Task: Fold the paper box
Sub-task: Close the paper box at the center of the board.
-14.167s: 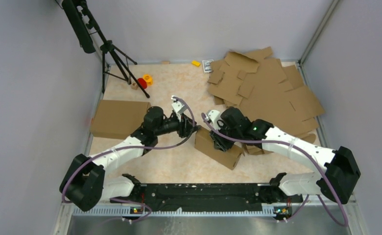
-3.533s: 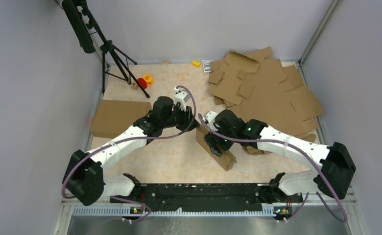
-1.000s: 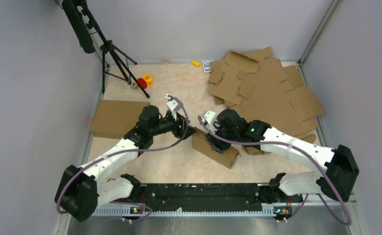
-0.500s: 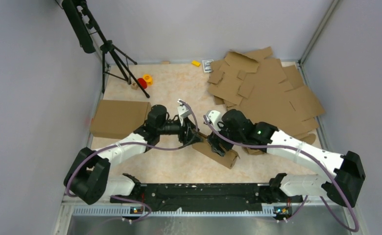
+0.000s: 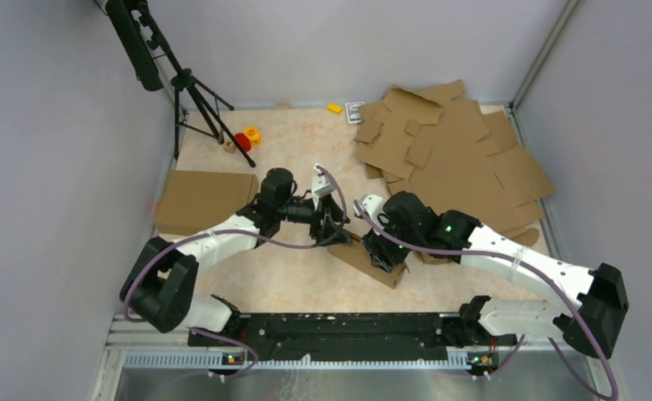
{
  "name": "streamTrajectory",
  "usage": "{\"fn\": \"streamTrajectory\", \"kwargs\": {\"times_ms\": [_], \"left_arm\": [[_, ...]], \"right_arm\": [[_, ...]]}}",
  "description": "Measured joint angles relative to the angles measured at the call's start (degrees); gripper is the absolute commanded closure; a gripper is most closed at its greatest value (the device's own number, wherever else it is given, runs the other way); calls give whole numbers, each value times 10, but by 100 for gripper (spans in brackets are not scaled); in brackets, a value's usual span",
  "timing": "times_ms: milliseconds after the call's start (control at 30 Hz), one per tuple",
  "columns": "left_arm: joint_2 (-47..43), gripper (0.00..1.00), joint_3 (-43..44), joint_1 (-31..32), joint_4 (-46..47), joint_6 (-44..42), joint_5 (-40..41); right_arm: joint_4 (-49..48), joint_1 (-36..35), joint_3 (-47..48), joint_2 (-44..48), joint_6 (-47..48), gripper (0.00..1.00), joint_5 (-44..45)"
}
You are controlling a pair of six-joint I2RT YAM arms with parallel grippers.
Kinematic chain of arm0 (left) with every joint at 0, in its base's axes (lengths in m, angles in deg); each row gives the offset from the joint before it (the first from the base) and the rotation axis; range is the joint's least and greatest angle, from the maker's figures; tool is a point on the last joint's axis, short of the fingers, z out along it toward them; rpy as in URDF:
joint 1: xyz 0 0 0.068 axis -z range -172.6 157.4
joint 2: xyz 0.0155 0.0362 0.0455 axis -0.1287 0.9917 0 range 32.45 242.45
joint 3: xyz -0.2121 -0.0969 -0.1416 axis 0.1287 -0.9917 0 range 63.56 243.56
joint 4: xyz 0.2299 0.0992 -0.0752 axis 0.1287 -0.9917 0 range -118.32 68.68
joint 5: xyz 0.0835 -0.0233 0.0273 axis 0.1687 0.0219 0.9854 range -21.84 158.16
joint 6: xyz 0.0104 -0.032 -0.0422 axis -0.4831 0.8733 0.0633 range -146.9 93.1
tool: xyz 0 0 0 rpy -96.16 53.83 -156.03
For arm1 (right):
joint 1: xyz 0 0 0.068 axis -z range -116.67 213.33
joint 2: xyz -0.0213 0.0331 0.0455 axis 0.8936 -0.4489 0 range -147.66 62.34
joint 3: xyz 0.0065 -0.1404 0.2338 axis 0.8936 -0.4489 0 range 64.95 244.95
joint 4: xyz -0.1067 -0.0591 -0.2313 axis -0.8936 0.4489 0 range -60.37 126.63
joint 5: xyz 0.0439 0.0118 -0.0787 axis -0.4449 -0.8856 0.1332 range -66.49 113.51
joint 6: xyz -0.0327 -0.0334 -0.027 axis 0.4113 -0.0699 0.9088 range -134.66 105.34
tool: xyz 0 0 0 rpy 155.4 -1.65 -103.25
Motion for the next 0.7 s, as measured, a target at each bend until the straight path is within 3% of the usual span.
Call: {"fn": "streamTrajectory", "kwargs": {"times_ms": [167, 367, 600, 700], "left_arm": [[49, 28, 95, 10, -93, -95, -52], [54, 28, 104, 32, -187, -226, -81], [67, 39, 115, 35, -259, -331, -89], [70, 48, 121, 35, -283, -362, -79]], "right_arm": [[5, 0, 0, -15, -2, 59, -3], [-6, 0, 0, -18, 17, 68, -4], [-37, -1, -6, -19, 42, 71, -18], [-45, -1, -7, -24, 49, 69, -20]]}}
